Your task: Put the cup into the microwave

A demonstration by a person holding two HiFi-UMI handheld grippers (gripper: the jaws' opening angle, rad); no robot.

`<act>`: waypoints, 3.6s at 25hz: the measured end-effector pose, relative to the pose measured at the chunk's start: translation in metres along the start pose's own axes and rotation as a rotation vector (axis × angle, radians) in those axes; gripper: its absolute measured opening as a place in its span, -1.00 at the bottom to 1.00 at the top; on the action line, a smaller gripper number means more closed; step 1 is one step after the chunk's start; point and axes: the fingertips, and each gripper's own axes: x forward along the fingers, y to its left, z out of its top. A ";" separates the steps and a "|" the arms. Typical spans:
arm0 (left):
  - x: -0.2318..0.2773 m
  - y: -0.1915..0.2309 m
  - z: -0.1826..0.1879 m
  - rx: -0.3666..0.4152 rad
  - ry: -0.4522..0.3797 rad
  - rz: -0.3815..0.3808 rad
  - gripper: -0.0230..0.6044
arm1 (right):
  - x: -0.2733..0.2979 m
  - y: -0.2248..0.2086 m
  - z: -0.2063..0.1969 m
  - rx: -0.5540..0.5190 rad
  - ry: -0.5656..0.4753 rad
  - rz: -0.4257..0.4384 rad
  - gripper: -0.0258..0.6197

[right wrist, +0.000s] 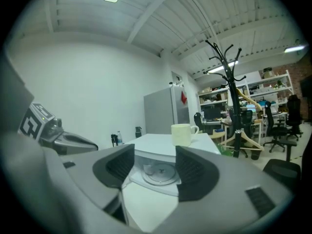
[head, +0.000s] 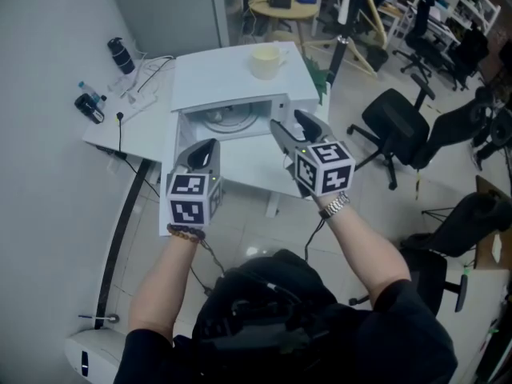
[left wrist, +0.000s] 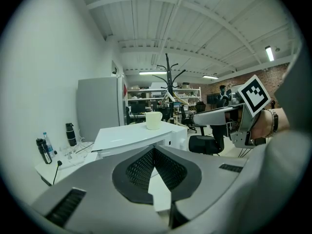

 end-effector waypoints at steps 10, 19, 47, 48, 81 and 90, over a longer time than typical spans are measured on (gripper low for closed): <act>0.002 0.008 0.010 0.005 -0.010 -0.012 -0.93 | 0.030 -0.007 0.014 -0.016 0.011 -0.052 0.26; 0.029 0.014 0.023 -0.002 -0.016 -0.016 -0.92 | 0.068 -0.032 0.022 -0.015 0.033 -0.063 0.42; 0.137 0.064 0.034 -0.034 0.041 0.022 -0.93 | 0.201 -0.101 0.020 0.026 0.103 -0.034 0.51; 0.139 0.066 0.035 -0.033 0.041 0.025 -0.92 | 0.204 -0.102 0.020 0.026 0.104 -0.033 0.51; 0.135 0.089 0.021 -0.076 0.061 0.078 -0.93 | 0.217 -0.097 0.016 0.031 0.081 -0.016 0.47; 0.123 0.080 0.020 -0.081 0.057 0.067 -0.93 | 0.200 -0.086 0.021 0.021 0.062 -0.008 0.47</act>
